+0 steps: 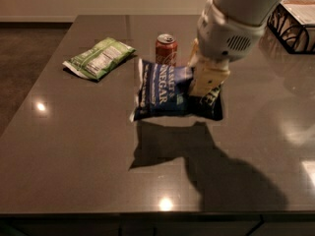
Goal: Pick blue chip bag
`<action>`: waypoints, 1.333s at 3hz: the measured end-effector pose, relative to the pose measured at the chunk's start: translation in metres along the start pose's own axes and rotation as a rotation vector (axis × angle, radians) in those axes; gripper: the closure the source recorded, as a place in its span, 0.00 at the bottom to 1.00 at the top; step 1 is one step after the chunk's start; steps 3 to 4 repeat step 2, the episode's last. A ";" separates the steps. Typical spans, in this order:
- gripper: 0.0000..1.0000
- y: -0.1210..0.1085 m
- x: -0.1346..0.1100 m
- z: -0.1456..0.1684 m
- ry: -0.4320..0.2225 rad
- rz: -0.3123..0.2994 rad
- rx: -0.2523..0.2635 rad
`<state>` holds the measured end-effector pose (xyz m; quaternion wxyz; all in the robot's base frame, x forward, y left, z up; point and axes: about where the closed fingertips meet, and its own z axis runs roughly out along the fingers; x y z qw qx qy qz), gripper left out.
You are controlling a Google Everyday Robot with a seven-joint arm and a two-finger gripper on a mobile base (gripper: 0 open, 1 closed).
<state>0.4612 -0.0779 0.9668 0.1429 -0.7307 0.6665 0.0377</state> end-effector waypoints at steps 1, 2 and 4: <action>1.00 -0.022 0.005 -0.045 -0.051 -0.002 0.057; 1.00 -0.035 0.009 -0.060 -0.093 0.023 0.082; 1.00 -0.035 0.009 -0.060 -0.093 0.023 0.082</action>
Offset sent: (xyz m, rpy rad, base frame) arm 0.0262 -0.0397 0.0738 0.1259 -0.0189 -0.0454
